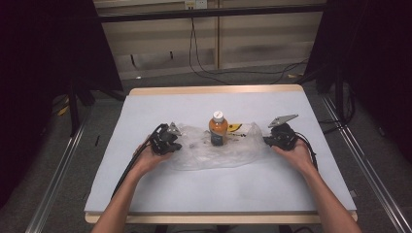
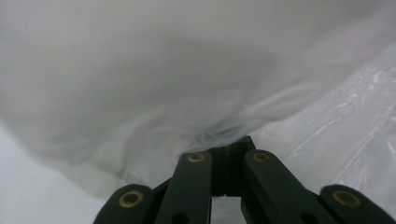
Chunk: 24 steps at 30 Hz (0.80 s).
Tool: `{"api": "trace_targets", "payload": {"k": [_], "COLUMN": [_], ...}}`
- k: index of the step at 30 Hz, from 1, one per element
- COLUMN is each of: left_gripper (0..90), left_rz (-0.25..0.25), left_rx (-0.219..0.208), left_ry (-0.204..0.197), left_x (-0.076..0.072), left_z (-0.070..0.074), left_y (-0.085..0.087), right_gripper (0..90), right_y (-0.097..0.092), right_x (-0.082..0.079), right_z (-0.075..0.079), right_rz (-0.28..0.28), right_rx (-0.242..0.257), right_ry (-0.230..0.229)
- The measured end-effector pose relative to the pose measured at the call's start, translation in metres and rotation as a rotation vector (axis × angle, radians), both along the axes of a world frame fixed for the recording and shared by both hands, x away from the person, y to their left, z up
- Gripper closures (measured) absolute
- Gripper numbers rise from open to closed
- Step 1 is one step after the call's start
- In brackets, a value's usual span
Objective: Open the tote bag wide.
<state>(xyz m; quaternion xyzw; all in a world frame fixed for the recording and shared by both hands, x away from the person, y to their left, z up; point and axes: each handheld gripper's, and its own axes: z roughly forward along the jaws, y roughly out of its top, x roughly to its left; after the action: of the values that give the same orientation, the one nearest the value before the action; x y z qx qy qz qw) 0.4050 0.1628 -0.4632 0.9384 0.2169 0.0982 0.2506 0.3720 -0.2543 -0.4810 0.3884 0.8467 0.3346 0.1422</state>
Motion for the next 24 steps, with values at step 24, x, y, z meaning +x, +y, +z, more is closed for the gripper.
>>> {"api": "trace_targets", "payload": {"k": [24], "left_gripper": [90.0], "left_rz": [-0.008], "left_rx": [-0.256], "left_ry": [-0.010], "left_x": [-0.019], "left_z": [0.028], "left_y": [0.013], "right_gripper": [90.0], "right_y": [-0.003], "right_x": [-0.003], "right_z": [0.023], "right_rz": [0.005], "right_rx": [0.180], "right_ry": [-0.050]}}
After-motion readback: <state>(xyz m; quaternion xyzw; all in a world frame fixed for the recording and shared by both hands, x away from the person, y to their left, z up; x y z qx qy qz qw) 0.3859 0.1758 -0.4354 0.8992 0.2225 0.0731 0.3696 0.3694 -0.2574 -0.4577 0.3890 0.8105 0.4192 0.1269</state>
